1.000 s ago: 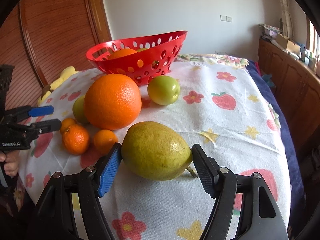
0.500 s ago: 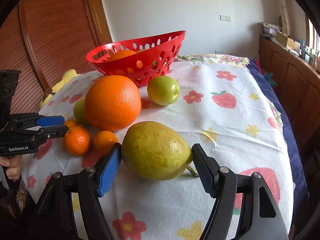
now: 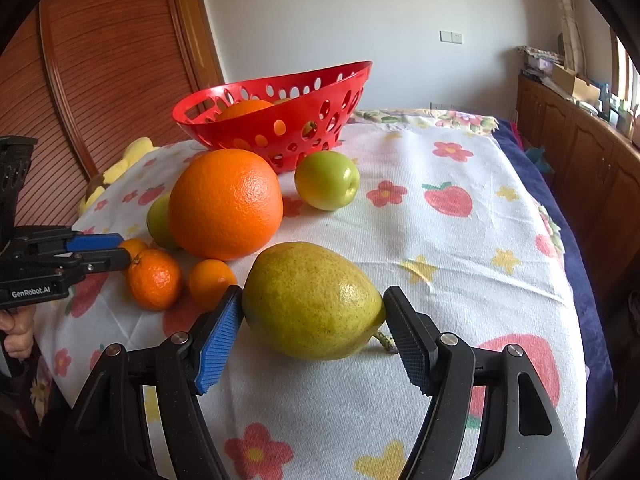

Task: Organize fruits
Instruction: 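Close the left tool on the tangerine while the right tool grasps the yellow-green pear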

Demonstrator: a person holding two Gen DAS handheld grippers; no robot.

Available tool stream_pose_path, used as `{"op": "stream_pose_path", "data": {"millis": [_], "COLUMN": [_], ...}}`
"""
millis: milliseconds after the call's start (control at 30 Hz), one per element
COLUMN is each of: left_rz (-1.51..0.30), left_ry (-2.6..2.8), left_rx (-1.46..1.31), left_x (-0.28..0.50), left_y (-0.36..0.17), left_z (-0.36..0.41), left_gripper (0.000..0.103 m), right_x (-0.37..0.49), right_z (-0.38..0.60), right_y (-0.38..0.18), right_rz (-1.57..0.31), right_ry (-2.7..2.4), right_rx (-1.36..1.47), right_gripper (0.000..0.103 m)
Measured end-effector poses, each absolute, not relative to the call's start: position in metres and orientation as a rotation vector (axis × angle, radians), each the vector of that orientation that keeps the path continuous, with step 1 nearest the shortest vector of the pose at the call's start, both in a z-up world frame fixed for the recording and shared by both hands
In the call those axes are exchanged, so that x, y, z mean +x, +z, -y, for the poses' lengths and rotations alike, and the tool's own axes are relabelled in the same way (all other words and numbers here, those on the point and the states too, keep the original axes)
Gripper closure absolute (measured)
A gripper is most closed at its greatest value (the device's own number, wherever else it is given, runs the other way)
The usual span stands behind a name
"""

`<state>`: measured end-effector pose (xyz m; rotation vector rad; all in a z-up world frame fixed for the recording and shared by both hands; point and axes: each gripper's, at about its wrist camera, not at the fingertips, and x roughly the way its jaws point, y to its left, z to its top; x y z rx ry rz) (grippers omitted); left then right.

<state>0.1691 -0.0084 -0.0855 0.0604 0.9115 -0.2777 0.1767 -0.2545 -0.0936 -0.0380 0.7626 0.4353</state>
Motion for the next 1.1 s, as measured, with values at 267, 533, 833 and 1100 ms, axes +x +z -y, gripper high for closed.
{"op": "stream_pose_path", "data": {"millis": [267,533,833,1100], "left_rz": [-0.925,-0.93,-0.956,-0.941], "left_ry": [-0.256,-0.241,-0.221,-0.23], "left_rx": [0.062,0.075,0.04,0.016], "left_x": [0.167,0.172,0.178,0.179], "left_y": [-0.089,-0.095,-0.109,-0.109], "left_z": [-0.001,0.003,-0.008,-0.012], "left_gripper": [0.072,0.063,0.065,0.069], "right_x": [0.177,0.177,0.177,0.178], "right_z": [0.252,0.253,0.253,0.25], "right_y": [-0.096,-0.097,-0.097,-0.099], "right_rz": [-0.774,-0.777,-0.78,-0.792], "right_ry": [0.44,0.442,0.446,0.454], "right_rx": [-0.044,-0.043,-0.041,-0.04], "right_gripper": [0.029,0.029,0.029,0.029]}}
